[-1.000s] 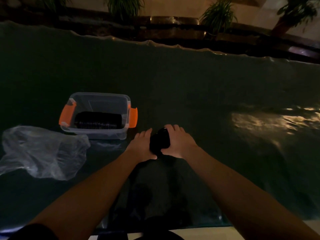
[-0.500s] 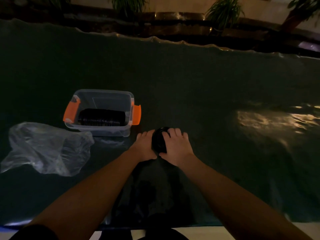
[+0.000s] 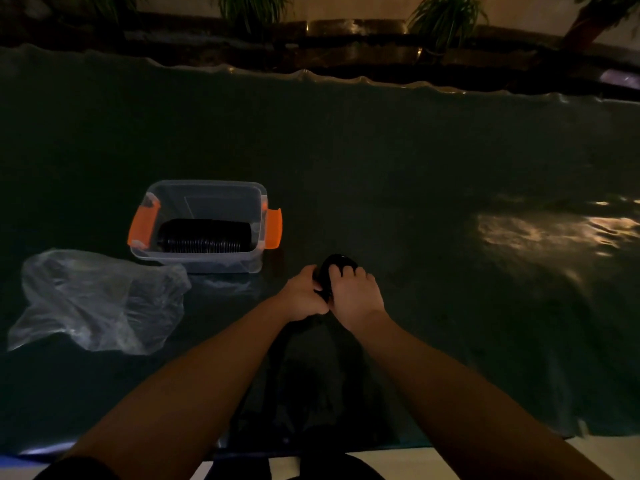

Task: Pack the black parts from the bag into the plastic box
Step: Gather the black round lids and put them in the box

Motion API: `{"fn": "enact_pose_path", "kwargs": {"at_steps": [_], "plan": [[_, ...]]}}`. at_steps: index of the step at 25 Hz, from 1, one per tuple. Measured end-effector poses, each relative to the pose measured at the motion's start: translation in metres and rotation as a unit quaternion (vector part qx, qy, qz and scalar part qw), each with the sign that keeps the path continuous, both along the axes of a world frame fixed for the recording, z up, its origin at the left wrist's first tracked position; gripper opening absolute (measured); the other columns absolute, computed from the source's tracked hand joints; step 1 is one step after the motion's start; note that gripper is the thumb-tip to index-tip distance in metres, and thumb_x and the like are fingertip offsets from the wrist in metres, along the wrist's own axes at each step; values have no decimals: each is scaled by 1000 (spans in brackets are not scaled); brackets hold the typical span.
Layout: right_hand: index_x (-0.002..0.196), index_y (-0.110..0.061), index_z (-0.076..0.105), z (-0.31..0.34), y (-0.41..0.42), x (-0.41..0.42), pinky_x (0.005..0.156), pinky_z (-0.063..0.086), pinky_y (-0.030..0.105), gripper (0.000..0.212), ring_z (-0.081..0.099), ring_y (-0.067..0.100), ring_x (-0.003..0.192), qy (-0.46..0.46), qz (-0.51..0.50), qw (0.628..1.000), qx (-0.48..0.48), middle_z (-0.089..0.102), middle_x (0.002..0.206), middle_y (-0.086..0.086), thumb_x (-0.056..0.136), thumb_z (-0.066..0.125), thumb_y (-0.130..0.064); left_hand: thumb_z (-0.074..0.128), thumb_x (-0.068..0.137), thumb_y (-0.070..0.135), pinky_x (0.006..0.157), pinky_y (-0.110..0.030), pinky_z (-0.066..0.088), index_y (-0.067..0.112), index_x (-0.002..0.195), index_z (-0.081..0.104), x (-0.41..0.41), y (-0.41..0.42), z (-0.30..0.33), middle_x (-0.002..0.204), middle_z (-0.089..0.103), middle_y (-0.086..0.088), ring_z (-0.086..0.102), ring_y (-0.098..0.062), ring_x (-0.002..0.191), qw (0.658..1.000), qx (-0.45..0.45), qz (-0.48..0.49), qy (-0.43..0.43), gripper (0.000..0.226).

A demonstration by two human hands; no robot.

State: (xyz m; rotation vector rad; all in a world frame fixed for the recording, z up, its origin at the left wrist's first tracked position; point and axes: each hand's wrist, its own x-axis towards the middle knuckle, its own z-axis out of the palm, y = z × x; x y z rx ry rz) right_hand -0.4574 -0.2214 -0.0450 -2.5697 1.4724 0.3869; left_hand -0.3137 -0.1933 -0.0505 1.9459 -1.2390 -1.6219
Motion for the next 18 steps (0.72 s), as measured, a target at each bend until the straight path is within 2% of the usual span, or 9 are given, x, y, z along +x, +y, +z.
{"fn": "enact_pose_path", "kwargs": {"at_steps": [2,5,7,9,11,13,15,18], "plan": [[131,-13,45,3,-1,0,90,50,46,45,62,35,110,-3,-6,1000,-4,64,123,14,95,61,-33,76,73,3,97,-43,53,12,150,33,0,-1,4,120,66,-7,62,-25,112,1000,-17,2,-6,89],[124,-14,47,13,-1,2,84,51,43,43,67,32,102,-34,-32,999,-18,68,114,10,92,63,-39,71,82,13,86,-32,50,12,142,45,3,-1,25,106,69,2,64,-15,102,997,-68,-15,-32,65],[122,-15,49,25,-4,8,80,52,41,45,69,31,98,-53,-45,996,-47,70,109,9,89,65,-41,69,87,17,84,-27,50,21,130,57,18,1,46,101,67,10,65,-8,99,990,-128,-24,-57,45],[122,-15,51,41,-9,17,76,54,40,46,70,29,93,-75,-63,992,-78,72,105,9,86,67,-39,68,90,24,81,-24,51,31,121,61,47,5,69,99,65,16,64,-1,93,970,-210,-29,-116,32],[124,-15,52,61,-14,32,75,55,40,47,70,26,91,-92,-72,986,-115,72,102,7,86,68,-38,66,92,32,81,-28,52,35,115,61,84,6,89,99,62,18,62,-3,92,933,-284,-27,-218,24],[125,-14,54,82,-17,49,76,56,40,47,71,26,92,-109,-61,980,-153,72,103,8,86,69,-37,63,91,38,87,-37,53,32,115,58,119,-1,99,107,63,9,60,-12,101,890,-318,-42,-323,25],[126,-13,55,101,-17,68,79,58,43,47,71,27,95,-130,-32,974,-181,72,108,9,86,70,-33,63,90,46,97,-46,49,28,125,54,147,-14,94,125,59,-1,54,-22,118,858,-300,-103,-404,40],[132,-12,52,118,-12,94,86,56,46,49,68,31,106,-132,18,971,-199,70,120,12,89,67,-28,61,80,69,107,-58,37,34,141,44,169,-32,75,145,46,-6,39,-30,136,847,-198,-228,-437,73]]}}
